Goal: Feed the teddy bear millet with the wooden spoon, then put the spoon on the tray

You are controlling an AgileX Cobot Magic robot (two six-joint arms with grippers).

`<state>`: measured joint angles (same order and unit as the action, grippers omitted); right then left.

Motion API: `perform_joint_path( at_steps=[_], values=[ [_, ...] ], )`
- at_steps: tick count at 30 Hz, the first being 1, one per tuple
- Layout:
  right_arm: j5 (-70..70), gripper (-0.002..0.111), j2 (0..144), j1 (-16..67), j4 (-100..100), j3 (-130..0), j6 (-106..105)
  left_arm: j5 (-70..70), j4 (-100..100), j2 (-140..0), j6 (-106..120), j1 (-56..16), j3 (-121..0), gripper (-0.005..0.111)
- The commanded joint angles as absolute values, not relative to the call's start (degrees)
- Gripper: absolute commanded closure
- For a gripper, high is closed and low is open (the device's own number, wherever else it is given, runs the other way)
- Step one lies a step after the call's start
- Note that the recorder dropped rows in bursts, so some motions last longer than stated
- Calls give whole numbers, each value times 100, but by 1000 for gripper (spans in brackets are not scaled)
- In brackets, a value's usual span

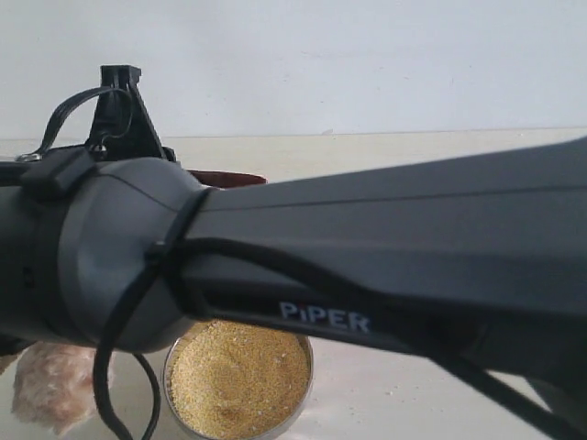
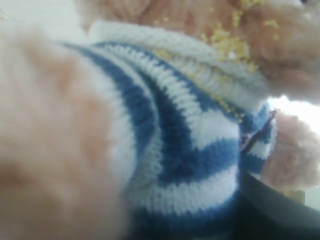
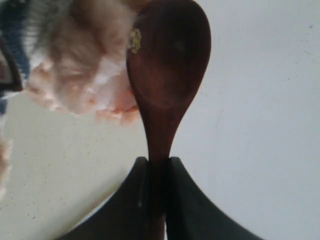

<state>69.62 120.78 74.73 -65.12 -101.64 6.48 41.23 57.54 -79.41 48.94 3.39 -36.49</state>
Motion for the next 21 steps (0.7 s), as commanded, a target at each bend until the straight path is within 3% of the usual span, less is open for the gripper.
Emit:
perform_joint_path(
  at_steps=[1, 9, 21],
  values=[
    [6996, 108, 11709, 7480, -6462, -10179, 850, 4088, 5893, -7941, 4912, 344, -3677, 102],
    [6996, 108, 10855, 7480, -6084, -10179, 861, 4050, 5883, -7941, 4968, 344, -3677, 102],
    [6996, 108, 9342, 6707, -2571, -10179, -70, 3969, 5843, -7941, 5069, 344, -3677, 102]
  ],
)
